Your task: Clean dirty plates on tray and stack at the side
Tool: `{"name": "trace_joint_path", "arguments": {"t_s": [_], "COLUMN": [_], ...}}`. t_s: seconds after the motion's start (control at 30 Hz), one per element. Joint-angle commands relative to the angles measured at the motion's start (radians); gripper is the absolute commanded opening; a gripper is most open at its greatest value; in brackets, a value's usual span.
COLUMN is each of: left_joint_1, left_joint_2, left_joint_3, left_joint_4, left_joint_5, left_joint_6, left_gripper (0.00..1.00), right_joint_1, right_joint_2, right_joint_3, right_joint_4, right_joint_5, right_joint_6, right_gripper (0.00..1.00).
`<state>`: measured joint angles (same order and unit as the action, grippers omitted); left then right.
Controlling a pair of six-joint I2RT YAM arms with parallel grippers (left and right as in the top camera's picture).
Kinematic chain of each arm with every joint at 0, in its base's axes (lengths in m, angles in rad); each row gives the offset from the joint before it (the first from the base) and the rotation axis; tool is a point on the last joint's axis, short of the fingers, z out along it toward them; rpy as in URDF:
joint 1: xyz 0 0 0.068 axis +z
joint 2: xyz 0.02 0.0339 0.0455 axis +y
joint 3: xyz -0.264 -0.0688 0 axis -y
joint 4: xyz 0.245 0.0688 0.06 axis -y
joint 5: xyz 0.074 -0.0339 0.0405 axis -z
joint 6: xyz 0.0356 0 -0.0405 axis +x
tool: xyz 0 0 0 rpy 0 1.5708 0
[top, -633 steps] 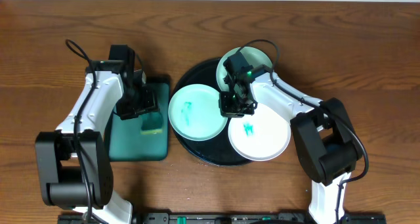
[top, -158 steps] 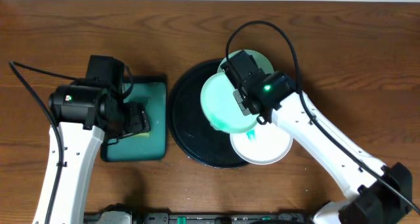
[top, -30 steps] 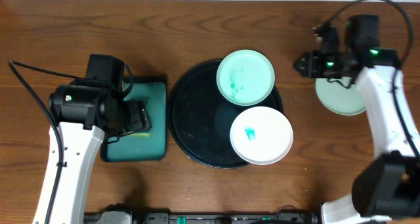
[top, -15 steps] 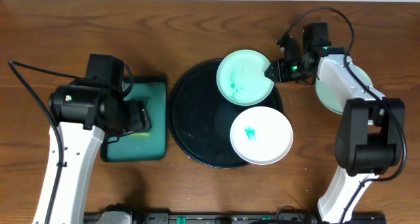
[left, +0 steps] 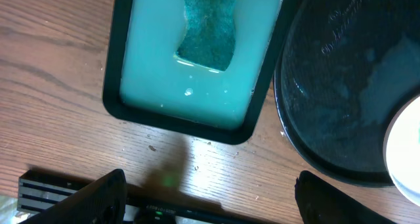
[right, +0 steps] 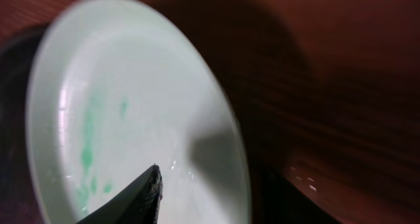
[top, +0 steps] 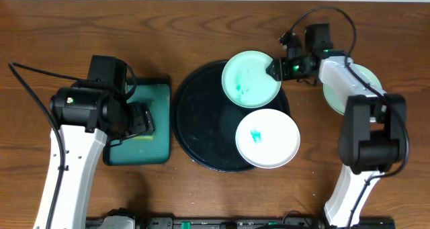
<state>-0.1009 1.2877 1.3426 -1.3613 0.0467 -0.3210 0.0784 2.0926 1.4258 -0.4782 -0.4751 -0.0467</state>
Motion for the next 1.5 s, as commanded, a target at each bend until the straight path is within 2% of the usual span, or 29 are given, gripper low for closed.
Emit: {"name": "trace_joint_path", "arguments": {"t_s": [0.0,0.1,0.2,0.33,0.37,0.67,0.8,0.93,1.13,1.37,1.47], "left_joint_1": [-0.002,-0.002,-0.002,-0.002,-0.002,-0.002,-0.002,-0.002,-0.002,-0.002,-0.002], "left_joint_2": [-0.002,-0.002,-0.002,-0.002,-0.002,-0.002,-0.002,-0.002,-0.002,-0.001,-0.001], "left_joint_3": [-0.001,-0.001,-0.001,-0.001,-0.001,-0.001,-0.001,-0.001,-0.001,-0.001,-0.001], "left_joint_4": [-0.004,-0.004,-0.004,-0.004,-0.004,-0.004,-0.004,-0.004,-0.011,-0.01,-0.001], "left_joint_5": [-0.002,-0.001,-0.001,-0.001,-0.001,-0.002,-0.002,-0.001,-0.002,-0.001,-0.002], "left_joint_6": [-0.009,-0.009,-0.009,-0.009,-0.01,-0.009,-0.009,-0.01,-0.009,-0.01,-0.009], "left_gripper": [0.82,0.82,0.82,0.82,0.82,0.82,0.82,0.82,0.82,0.82,0.74], "right_joint_1": [0.027,0.037,0.048,0.053,0.052,0.053,0.058,0.091,0.161,0.23,0.234], "right_joint_2": [0.038,0.042,0.042,0.042,0.042,0.041,0.022,-0.055,-0.091,-0.076,-0.075], "right_joint_3": [0.0,0.0,0.0,0.0,0.0,0.0,0.0,0.0,0.0,-0.001,-0.001], "right_joint_4": [0.016,0.042,0.062,0.068,0.067,0.047,0.0,-0.116,-0.258,-0.248,-0.219], "right_joint_5": [-0.011,0.0,0.003,0.032,0.034,0.054,-0.002,-0.001,0.031,0.182,0.202], "right_joint_6": [0.031,0.052,0.054,0.1,0.11,0.167,0.166,0.167,0.257,0.348,0.376], "right_gripper": [0.47,0.46,0.37,0.05,0.02,0.01,0.01,0.01,0.02,0.01,0.01]}}
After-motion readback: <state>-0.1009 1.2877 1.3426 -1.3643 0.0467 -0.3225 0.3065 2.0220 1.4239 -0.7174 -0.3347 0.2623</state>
